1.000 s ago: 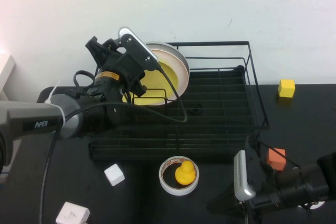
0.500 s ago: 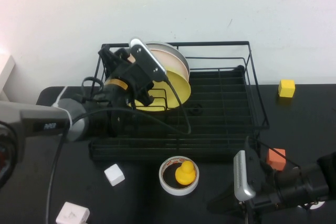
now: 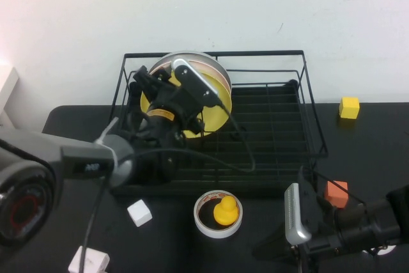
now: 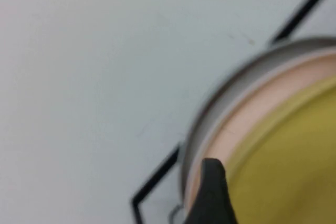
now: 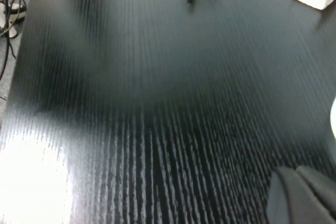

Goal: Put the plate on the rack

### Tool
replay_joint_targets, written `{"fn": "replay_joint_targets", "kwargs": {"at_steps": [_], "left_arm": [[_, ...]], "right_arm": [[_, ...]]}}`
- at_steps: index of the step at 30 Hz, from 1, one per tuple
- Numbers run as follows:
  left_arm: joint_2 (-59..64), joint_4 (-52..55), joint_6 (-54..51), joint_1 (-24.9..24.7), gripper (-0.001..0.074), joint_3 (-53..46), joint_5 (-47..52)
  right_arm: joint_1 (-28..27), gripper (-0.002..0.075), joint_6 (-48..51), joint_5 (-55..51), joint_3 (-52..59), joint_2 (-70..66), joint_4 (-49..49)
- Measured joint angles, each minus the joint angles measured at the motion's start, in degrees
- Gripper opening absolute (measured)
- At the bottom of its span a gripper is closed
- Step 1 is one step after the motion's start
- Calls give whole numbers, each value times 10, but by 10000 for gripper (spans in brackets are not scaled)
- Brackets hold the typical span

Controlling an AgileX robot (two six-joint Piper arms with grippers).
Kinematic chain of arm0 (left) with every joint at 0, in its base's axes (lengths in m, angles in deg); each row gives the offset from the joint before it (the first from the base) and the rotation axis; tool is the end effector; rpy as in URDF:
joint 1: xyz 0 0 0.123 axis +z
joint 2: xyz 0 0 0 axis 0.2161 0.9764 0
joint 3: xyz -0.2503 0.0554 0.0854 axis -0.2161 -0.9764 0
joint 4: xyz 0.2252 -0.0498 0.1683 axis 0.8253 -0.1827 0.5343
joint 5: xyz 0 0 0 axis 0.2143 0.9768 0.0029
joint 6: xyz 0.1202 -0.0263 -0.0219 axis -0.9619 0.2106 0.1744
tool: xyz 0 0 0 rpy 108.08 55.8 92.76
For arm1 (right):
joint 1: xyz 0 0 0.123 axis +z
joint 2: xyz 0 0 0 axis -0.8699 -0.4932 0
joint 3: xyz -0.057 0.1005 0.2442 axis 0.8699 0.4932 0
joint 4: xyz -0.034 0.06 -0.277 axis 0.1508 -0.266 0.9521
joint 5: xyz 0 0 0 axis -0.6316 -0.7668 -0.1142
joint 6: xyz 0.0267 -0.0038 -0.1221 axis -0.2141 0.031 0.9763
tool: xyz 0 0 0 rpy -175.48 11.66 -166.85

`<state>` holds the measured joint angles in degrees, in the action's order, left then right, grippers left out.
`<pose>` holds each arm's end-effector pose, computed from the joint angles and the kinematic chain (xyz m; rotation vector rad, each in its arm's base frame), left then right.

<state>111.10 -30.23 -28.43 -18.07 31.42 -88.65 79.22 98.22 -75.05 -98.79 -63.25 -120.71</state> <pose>0.4492 -0.2126 0.1240 0.7135 1.5128 0.4234 0.2640 0.1865 -0.0050 -1.5055 1.8298 0.8485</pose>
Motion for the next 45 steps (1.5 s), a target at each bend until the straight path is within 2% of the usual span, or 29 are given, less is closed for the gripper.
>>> {"fn": "replay_joint_targets", "kwargs": {"at_steps": [5,8,17,24,27,31,35,40,45], "left_arm": [[0,-89,-34,-37,449,0,-145],[-9,-112,-61,-43,411,1,-172],[-139,-309,-157,-47,270,1,-63],[-298,-498,-264,-47,69,1,75],[-365,-577,-287,-47,20,1,112],[-450,-663,-324,-47,4,1,148],[-523,-704,-363,-47,1,1,165],[-622,-708,-377,-47,0,-23,192],[-723,-708,-378,-47,0,-72,272]], "right_arm": [[0,0,0,0,0,0,0],[0,0,0,-1,0,0,0],[0,0,1,-2,0,0,0],[0,0,6,-5,0,0,0],[0,0,11,-19,0,0,0],[0,0,5,-49,0,0,0],[0,0,-38,-49,-1,0,0],[0,0,-98,27,-6,32,32],[0,-1,-131,108,-6,112,69]]}}
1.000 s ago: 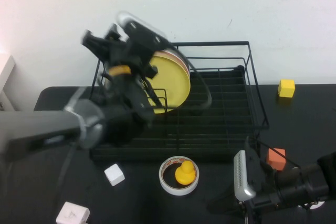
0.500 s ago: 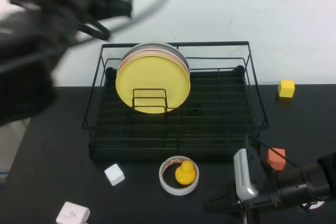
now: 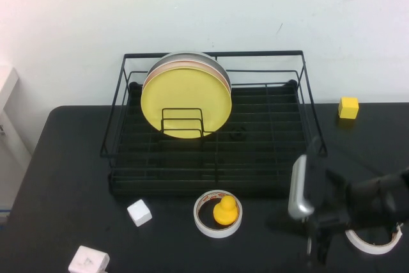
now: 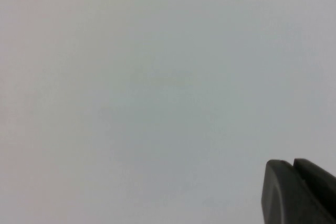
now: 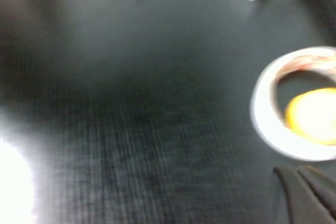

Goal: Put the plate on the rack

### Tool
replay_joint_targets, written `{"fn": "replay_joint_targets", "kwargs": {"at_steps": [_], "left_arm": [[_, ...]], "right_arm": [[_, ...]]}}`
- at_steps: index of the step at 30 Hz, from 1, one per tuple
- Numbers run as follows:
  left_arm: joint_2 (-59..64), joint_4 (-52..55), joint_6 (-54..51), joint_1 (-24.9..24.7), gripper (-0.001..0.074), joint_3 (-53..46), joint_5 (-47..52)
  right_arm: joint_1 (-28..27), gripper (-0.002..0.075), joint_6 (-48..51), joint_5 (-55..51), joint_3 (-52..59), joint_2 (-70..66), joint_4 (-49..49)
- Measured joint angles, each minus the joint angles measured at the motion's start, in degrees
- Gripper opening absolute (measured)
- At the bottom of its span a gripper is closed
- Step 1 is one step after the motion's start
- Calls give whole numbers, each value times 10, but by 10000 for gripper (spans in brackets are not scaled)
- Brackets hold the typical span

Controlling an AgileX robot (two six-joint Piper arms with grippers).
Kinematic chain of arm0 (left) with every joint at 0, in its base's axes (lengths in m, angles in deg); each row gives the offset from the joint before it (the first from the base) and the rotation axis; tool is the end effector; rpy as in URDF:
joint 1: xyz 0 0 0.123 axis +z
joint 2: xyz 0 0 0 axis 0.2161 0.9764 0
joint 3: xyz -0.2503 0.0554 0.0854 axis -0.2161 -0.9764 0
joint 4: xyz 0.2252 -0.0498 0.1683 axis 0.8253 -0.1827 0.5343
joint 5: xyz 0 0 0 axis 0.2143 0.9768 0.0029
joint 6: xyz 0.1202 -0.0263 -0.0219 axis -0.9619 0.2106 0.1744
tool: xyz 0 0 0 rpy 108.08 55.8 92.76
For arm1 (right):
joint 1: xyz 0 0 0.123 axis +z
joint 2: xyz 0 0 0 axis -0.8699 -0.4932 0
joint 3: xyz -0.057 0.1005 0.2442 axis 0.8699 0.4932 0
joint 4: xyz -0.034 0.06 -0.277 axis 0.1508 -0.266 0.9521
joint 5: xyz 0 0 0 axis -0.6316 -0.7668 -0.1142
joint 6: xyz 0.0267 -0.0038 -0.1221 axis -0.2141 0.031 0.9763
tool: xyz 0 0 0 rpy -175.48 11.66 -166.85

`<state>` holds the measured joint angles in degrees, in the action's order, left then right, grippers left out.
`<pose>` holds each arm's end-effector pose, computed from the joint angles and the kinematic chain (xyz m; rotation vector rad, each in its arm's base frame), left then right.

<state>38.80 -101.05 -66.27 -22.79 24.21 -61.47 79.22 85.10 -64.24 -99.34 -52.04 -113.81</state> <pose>0.2144 -0.1024 0.4835 0.1045 1.3440 -0.3399 0.2878 0.1773 0.0401 -1.4690 1.9193 0.6289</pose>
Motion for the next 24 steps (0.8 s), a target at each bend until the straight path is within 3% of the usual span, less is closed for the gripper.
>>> {"fn": "replay_joint_targets", "kwargs": {"at_steps": [12,18,24], "left_arm": [[-161,64,-23,0,0,-90,215],[-200,34,-115,0,0,-118,254],[-226,25,-243,0,0,-151,258]], "right_arm": [[0,-1,-55,83,0,228,108],[0,-1,-200,83,0,355,269],[0,-1,-380,12,-2,481,486]]}}
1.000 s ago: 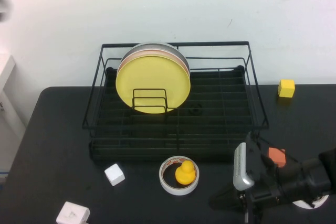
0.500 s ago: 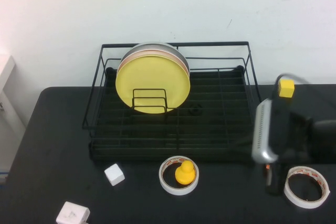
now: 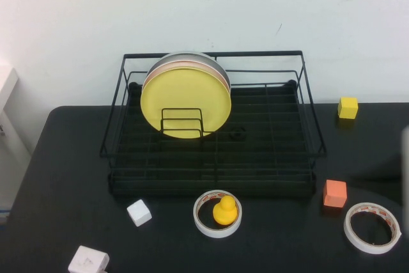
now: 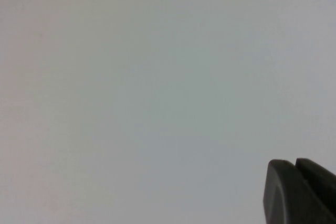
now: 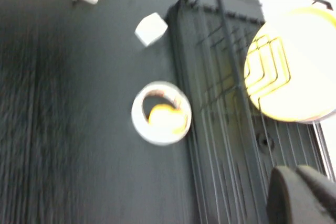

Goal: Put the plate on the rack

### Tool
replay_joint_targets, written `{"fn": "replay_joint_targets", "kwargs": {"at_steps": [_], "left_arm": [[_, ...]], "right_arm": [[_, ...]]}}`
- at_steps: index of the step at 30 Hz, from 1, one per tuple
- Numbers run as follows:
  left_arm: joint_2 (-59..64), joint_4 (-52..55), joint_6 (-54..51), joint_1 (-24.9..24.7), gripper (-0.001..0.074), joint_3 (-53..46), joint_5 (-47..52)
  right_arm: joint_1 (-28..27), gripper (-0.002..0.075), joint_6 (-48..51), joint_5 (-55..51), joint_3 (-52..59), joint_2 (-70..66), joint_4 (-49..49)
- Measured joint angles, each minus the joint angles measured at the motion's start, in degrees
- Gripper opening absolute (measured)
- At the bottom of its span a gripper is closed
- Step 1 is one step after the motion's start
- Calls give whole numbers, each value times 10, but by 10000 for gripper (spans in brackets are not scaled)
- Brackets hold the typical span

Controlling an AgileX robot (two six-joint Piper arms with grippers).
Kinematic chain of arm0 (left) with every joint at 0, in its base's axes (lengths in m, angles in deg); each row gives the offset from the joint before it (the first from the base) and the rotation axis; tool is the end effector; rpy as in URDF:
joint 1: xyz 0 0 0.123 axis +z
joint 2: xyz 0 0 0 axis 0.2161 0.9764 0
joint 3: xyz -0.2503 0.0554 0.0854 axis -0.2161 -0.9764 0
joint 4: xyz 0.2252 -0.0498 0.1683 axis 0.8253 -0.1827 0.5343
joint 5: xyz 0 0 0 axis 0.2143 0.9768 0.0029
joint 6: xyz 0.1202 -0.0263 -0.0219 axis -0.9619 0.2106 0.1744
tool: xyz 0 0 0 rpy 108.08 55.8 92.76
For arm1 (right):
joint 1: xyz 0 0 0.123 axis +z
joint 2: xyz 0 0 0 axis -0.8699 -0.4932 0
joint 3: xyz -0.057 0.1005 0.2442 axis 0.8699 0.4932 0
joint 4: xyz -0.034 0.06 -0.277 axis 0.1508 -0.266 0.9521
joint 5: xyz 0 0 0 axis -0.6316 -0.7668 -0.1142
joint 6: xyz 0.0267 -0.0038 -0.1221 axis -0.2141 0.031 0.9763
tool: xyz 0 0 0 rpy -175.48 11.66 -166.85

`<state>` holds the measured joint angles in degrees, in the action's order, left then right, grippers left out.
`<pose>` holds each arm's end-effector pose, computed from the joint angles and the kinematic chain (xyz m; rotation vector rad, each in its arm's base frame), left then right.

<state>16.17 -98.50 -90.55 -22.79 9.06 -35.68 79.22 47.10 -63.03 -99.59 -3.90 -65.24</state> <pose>0.1049 -0.0919 0.4696 0.6484 0.9136 -0.2260 0.2411 0.1350 0.2600 -1.5867 1.5204 0.0436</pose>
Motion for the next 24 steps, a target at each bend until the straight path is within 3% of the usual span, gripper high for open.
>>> {"fn": "replay_joint_targets", "kwargs": {"at_steps": [10,13,17,24], "left_arm": [[-108,-4,-108,0,0,-122,-24],[-154,-6,-97,0,0,-174,-101],[-179,-15,0,0,0,-234,-222],[-211,-21,148,0,0,-310,-242]], "right_arm": [[0,-1,-287,-143,-21,187,318],[0,-1,-351,-174,-18,222,352],[0,-1,-391,-148,28,274,354],[0,-1,-470,-45,164,376,343]]}}
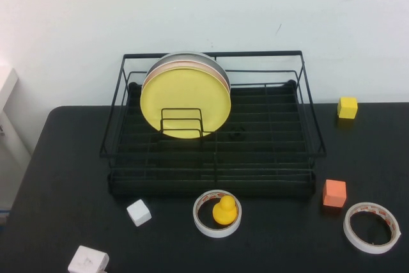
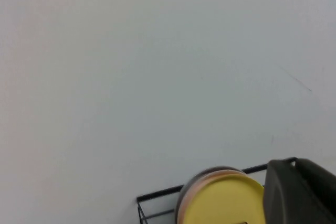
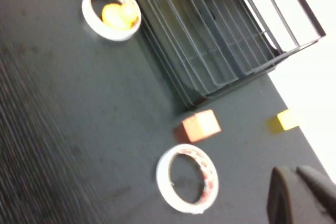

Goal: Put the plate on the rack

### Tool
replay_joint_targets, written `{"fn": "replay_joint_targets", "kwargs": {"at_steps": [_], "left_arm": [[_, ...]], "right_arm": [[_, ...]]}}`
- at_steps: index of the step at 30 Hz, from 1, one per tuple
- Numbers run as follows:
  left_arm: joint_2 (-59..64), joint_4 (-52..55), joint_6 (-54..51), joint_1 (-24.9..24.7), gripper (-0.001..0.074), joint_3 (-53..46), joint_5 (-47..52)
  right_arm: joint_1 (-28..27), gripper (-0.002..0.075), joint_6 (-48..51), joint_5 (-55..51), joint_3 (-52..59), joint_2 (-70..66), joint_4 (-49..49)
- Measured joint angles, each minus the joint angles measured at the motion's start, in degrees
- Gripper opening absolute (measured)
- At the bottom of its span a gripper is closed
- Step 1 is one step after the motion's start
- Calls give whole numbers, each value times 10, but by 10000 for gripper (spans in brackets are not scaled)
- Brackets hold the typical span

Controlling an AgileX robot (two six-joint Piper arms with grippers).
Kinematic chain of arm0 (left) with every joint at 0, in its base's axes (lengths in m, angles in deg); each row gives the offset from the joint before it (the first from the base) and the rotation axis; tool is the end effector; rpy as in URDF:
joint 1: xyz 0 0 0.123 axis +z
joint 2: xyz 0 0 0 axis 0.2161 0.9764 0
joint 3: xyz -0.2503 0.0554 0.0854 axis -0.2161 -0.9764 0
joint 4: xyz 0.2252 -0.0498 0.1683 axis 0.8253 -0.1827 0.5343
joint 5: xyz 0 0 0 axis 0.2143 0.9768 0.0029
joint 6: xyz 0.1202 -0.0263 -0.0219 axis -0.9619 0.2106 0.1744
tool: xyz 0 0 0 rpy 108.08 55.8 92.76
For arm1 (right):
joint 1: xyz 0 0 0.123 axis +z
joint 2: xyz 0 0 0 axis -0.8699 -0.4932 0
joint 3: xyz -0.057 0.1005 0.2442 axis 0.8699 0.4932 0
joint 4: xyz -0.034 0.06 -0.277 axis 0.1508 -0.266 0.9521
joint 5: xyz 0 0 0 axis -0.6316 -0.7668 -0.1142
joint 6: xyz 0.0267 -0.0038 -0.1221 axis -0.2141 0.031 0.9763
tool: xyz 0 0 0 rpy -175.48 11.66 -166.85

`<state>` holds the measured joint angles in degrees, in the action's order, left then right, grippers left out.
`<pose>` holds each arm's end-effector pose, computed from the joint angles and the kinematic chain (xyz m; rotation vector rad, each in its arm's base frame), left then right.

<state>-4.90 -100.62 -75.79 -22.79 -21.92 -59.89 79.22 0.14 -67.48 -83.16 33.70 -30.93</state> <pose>0.1225 -0.0413 0.3044 0.2577 1.3493 -0.2004 0.1412 0.0614 0.2618 -1.1818 1.7490 -0.1783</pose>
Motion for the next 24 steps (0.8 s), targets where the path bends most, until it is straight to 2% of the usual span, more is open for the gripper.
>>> {"fn": "replay_joint_targets", "kwargs": {"at_steps": [4,14,24], "left_arm": [[-20,0,22,0,-1,-31,6],[-23,0,26,0,-1,-36,6],[-23,-4,26,0,-1,-36,-108]], "right_arm": [[0,-1,-6,53,57,43,-28],[0,-1,-7,96,64,56,-121],[0,-1,-7,97,64,56,-124]]}}
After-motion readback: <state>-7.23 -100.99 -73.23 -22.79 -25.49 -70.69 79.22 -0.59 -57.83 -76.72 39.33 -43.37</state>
